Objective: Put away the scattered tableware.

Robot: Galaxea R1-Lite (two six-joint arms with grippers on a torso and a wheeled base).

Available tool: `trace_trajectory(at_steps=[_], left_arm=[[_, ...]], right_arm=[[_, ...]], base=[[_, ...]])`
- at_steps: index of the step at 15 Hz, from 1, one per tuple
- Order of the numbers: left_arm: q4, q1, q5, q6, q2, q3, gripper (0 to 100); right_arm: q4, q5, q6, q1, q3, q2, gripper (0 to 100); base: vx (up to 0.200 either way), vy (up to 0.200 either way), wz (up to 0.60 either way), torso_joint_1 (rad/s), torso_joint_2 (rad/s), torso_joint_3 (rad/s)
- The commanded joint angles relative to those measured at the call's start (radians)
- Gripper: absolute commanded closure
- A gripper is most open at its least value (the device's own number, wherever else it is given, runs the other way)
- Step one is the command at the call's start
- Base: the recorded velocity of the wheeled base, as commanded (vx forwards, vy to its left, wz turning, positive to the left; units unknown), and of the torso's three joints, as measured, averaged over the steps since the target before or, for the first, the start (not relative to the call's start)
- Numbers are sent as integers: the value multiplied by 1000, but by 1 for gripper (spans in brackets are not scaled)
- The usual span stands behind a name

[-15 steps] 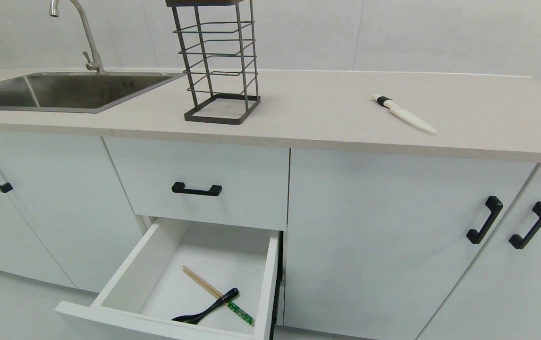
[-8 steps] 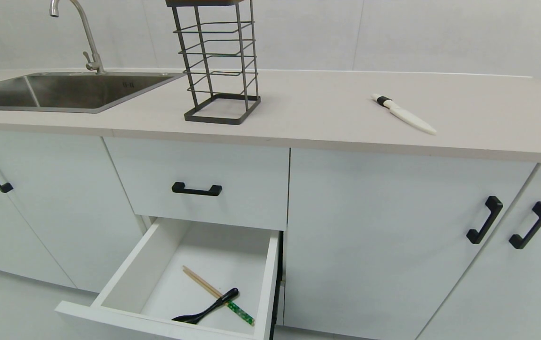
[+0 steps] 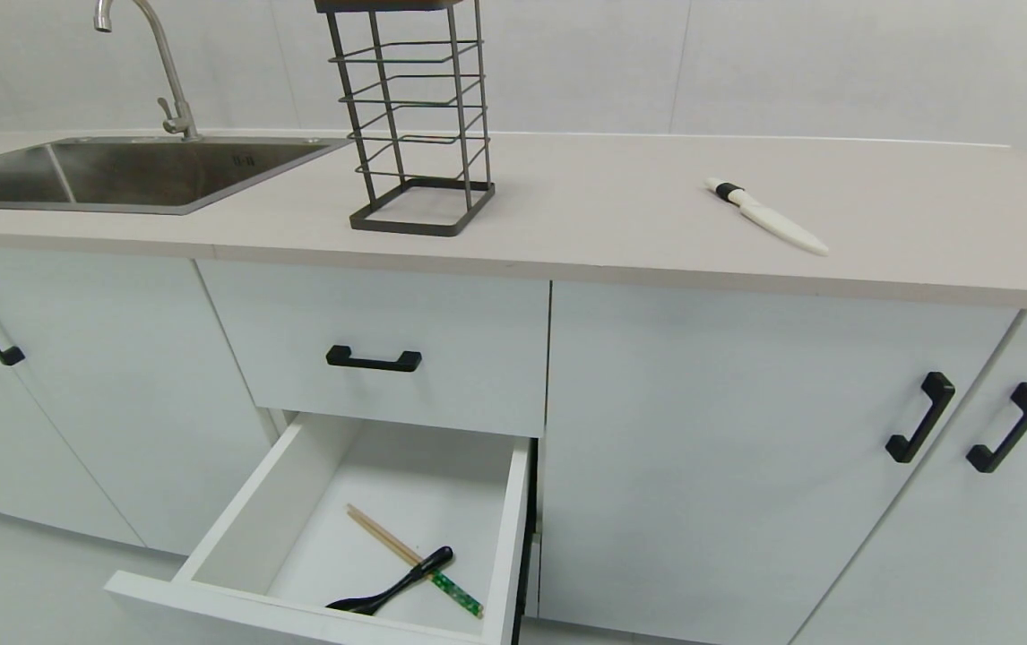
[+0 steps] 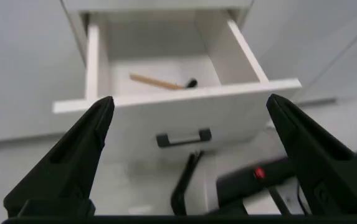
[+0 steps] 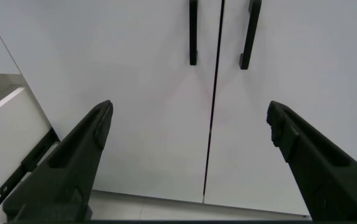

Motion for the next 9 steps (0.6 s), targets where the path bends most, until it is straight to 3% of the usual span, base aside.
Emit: trace_trajectory(at_steps=[1,5,8,9], left_arm=[[17,-41,-14,1,208,-7,0],[8,-61,-11,2,467,28,0],[-101,-61,-11,1,588,31,0],[-179,-62,-7,10,702,48,0]], right_arm=[[0,0,0,0,0,1,0],[0,0,0,0,0,1,0],[0,0,2,0,0,1,0],[0,0,0,0,0,1,0]], base=[[0,0,0,0,0,0],[0,0,0,0,0,0],[0,0,0,0,0,0],[0,0,0,0,0,0]])
